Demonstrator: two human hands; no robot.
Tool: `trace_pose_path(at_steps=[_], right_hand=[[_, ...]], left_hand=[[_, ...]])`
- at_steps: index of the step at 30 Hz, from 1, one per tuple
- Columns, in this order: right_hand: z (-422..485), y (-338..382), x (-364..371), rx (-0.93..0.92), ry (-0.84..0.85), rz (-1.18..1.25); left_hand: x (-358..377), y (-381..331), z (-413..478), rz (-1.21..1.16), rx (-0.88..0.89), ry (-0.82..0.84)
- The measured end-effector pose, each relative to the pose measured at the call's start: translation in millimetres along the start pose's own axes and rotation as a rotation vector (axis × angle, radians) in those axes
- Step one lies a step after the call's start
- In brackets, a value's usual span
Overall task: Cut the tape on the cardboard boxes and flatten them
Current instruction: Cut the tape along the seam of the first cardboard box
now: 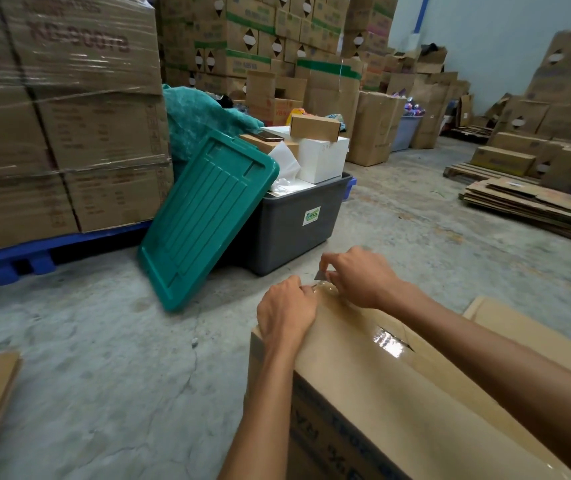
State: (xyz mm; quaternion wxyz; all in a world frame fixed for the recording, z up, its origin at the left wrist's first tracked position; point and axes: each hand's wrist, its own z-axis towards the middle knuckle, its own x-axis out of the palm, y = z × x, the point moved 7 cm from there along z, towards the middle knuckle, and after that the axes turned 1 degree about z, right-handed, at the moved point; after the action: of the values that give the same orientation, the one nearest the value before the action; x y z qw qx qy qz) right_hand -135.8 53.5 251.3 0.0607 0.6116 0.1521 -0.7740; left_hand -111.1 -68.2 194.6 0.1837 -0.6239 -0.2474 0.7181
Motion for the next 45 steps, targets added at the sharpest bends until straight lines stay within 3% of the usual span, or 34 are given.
trace_pose_path(at_steps=[27,45], right_hand=[[-18.4,20.6,-11.3,-0.017,-0.002,0.002],[-89.2,-15.9,-17.1,-0.052,0.176,-0.068]], left_hand=[[-2.9,-0.3,-3.0,0.019,0.036,-0.063],[-8.9,6.2,0.2,0.001,-0.007,-0.078]])
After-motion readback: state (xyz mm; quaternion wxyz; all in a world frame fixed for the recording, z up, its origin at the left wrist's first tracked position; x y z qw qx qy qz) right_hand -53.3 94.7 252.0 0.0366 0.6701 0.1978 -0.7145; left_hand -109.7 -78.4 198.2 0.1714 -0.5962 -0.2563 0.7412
